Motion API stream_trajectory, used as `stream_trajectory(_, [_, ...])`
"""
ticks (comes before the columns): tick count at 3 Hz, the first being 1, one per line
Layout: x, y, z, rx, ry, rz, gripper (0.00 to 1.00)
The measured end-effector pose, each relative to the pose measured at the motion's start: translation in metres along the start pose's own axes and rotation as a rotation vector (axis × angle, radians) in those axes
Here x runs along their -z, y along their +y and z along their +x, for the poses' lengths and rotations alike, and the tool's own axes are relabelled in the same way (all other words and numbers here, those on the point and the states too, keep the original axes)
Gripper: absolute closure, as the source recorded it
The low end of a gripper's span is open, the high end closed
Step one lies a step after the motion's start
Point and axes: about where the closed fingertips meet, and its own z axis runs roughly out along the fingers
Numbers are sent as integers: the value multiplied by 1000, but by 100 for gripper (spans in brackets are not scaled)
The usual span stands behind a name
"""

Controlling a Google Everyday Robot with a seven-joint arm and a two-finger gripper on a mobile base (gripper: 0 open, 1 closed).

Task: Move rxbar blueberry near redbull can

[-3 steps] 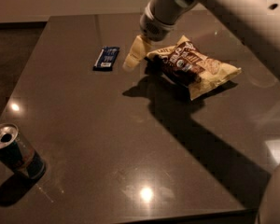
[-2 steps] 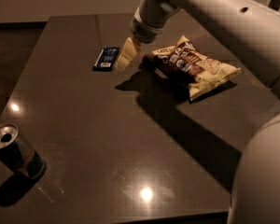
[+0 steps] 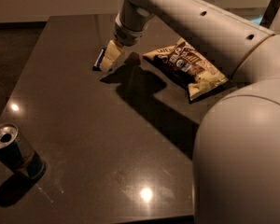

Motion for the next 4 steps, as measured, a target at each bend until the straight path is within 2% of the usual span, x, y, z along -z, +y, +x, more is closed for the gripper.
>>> stream_trajectory(2, [-37,16,-27,18,-4,-61,0])
stream_trajectory(3, [-45,14,-33,12,-8,-75,0])
stream_trajectory(4, [-48,11,-38,9,-11,-79,17])
